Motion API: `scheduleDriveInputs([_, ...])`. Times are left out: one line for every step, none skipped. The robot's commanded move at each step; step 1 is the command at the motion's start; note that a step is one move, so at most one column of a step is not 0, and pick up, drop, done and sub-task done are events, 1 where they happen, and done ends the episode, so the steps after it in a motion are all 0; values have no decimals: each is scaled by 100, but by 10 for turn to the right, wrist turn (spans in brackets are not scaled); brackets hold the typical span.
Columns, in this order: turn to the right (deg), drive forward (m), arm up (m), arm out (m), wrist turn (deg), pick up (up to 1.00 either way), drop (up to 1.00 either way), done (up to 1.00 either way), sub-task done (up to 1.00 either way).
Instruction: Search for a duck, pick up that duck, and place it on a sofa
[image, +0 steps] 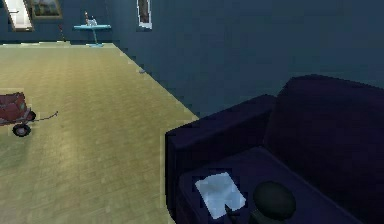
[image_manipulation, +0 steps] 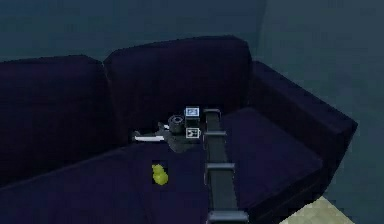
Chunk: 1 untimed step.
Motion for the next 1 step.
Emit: scheduleDriveInputs([0, 0, 0, 0, 0, 0, 0, 100, 0])
